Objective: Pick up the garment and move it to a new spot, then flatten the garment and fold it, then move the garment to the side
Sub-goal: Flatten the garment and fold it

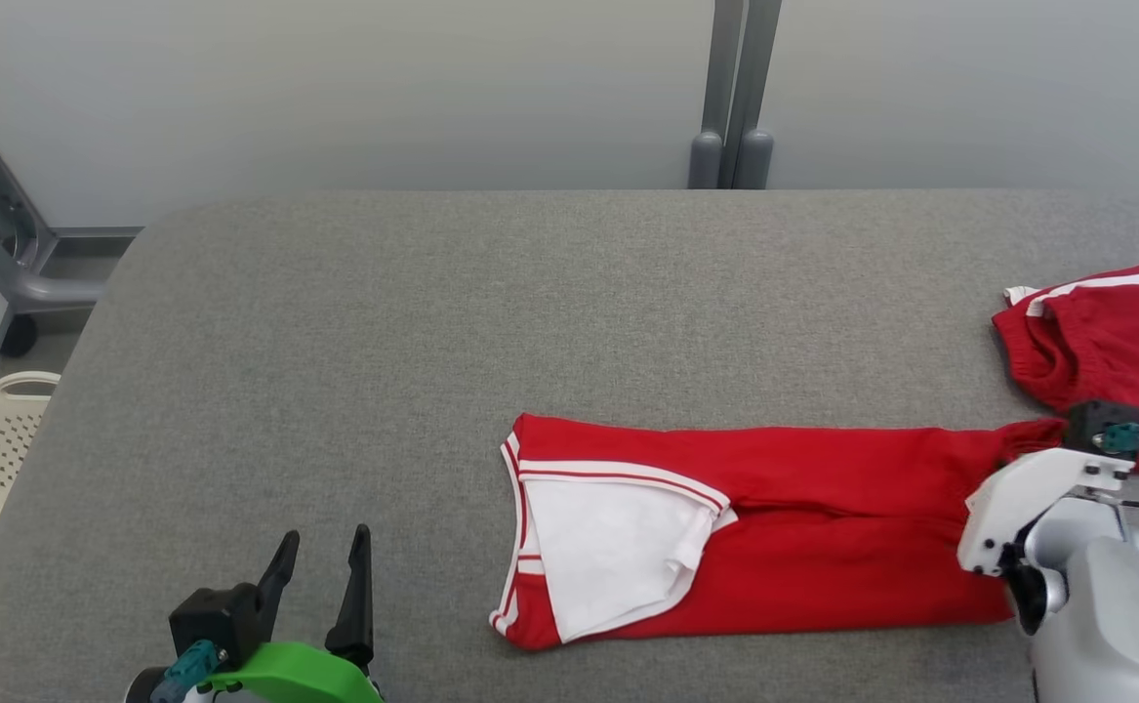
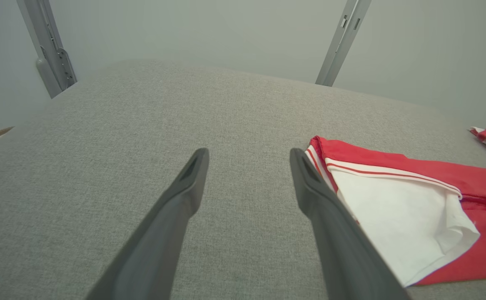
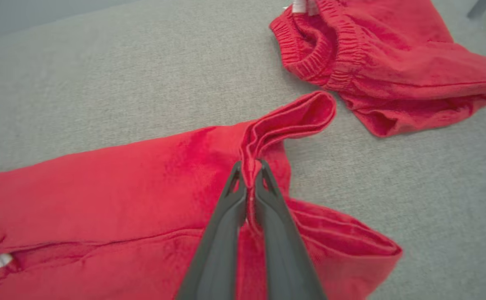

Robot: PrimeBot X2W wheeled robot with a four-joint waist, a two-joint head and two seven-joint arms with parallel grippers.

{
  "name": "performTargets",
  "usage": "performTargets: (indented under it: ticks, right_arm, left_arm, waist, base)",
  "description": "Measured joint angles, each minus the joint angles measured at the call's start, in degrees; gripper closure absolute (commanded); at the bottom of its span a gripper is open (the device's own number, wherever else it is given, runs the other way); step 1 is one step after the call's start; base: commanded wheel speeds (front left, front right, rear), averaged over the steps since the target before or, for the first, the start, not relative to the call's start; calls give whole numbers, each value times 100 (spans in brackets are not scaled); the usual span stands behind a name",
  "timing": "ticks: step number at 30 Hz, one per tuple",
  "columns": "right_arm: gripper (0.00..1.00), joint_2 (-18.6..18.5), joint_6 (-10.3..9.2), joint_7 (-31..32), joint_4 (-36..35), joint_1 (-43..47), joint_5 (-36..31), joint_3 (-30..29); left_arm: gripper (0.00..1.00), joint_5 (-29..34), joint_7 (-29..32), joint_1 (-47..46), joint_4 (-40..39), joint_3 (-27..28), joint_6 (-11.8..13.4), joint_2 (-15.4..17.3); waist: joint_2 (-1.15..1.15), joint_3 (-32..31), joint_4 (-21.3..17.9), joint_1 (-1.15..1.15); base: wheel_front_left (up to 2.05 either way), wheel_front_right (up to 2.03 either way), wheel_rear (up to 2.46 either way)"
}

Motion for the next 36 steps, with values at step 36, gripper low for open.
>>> performTargets:
  ticks: [36]
  right_arm:
    - [100, 5, -4, 66, -40, -576, 4458, 5687]
  left_arm:
    - [0, -19, 33, -203, 152, -267, -74, -31]
  waist:
    - [0, -28, 559, 0]
  base:
    - [0, 0, 0]
